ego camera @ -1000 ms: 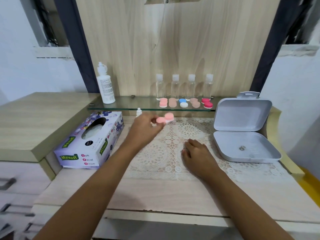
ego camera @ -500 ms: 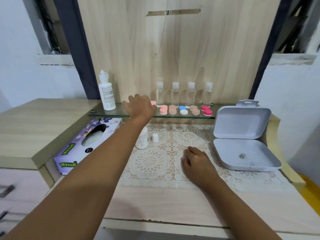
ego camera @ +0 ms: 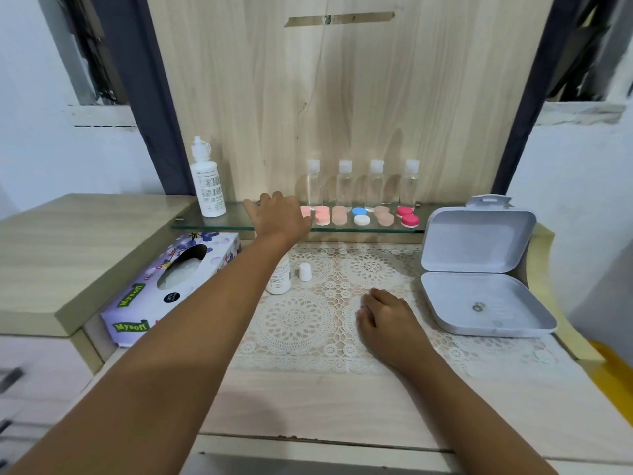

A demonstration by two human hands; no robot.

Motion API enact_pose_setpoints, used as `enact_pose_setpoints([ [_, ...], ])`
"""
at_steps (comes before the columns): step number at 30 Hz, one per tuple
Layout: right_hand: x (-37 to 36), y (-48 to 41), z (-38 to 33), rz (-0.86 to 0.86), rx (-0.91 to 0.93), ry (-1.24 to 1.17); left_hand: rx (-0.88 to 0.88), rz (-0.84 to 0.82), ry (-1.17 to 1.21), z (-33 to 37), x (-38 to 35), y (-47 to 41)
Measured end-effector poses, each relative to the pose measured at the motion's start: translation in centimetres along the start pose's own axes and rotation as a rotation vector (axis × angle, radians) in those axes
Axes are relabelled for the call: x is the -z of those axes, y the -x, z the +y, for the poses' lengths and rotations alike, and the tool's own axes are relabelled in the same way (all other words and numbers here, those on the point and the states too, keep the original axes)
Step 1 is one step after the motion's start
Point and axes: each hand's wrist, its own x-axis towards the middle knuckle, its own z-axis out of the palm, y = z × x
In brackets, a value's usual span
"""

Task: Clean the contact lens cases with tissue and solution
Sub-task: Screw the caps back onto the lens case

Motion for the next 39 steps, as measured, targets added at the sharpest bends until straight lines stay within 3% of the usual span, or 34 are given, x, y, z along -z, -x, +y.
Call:
enact_pose_setpoints([
  [23, 0.3, 0.0, -0.2, -0.048, 0.003, 0.014, -0.025, 0.056, 0.101, 0.0, 0.0, 0.3],
  [26, 0.3, 0.0, -0.2, -0.064, -0.005, 0.020, -0.132, 0.096, 0.168, 0.7, 0.4, 0.2],
  [30, 0.4, -0.1, -0.3, -0.055, -0.012, 0.009, -0.294, 0.020, 0.135, 1.5, 0.4, 0.0],
  [39, 0.3, 0.0, -0.1, -0.031, -0.014, 0.006, -0.292, 0.002, 0.092, 1.9, -0.7, -0.3],
])
